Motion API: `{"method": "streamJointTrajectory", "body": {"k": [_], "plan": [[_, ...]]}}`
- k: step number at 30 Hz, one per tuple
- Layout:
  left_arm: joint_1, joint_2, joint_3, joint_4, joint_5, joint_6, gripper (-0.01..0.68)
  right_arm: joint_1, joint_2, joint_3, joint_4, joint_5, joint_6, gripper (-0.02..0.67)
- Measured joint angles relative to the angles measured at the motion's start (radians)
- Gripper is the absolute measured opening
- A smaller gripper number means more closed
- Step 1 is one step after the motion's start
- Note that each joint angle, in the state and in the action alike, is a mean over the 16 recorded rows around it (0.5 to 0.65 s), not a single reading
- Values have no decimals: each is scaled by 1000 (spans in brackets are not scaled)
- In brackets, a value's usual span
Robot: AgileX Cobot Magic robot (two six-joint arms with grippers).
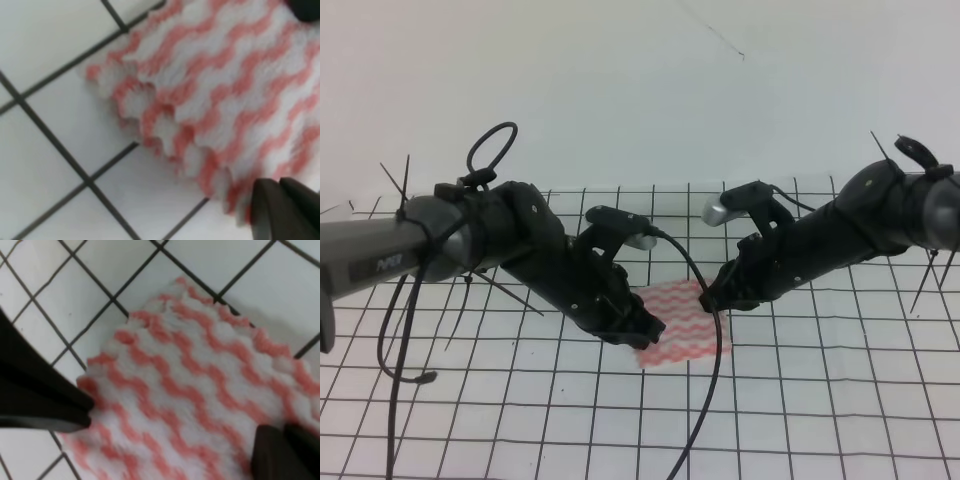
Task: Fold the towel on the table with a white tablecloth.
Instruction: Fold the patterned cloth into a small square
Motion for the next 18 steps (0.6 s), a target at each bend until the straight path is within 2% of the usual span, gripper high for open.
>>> {"method": "streamJointTrajectory", "body": {"k": [9, 18], "plan": [[0, 1, 18, 0, -2, 1, -2, 0, -24, -1, 4, 52, 1, 34], [0, -3, 29, -37, -15, 28, -2, 1, -9, 0, -61, 130, 31, 13]]}}
